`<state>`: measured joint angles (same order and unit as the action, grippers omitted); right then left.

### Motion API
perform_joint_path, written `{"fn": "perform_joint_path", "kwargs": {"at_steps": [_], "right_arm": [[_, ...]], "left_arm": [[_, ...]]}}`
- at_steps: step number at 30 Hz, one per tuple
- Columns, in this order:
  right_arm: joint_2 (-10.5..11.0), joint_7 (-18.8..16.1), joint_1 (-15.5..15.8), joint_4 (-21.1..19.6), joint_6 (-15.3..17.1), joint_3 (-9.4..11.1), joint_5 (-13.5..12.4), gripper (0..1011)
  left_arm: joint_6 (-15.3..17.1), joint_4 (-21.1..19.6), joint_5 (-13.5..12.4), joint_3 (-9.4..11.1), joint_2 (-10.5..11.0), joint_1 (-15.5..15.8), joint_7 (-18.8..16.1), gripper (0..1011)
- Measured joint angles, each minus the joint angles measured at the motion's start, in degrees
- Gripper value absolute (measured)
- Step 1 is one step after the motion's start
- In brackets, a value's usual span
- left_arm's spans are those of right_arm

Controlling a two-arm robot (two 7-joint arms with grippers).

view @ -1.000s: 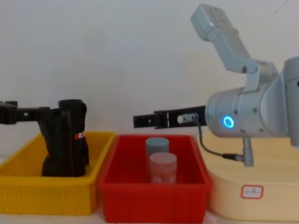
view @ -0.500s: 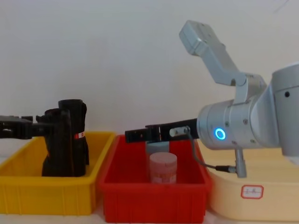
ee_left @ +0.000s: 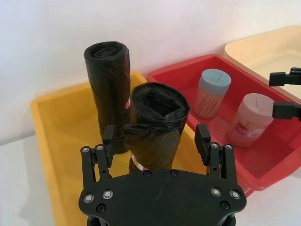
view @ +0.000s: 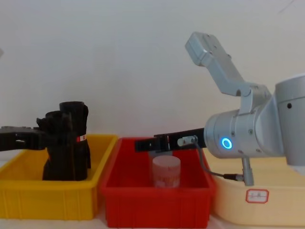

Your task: Pick up the garbage bag with the one hand and transfer it to the other hand.

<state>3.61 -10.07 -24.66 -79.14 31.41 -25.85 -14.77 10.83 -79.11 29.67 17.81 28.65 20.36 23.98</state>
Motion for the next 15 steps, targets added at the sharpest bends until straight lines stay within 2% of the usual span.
{"fn": "perform_joint_path", "kwargs": {"at_steps": [15], "right_arm": [[-0.25,-0.91,-1.02,3.21,-0.83,0.21,0.82,1000]], "left_arm": [[-0.6,2.25,-1.23,1.5,-2.02,1.67,-0.1,1002]]}}
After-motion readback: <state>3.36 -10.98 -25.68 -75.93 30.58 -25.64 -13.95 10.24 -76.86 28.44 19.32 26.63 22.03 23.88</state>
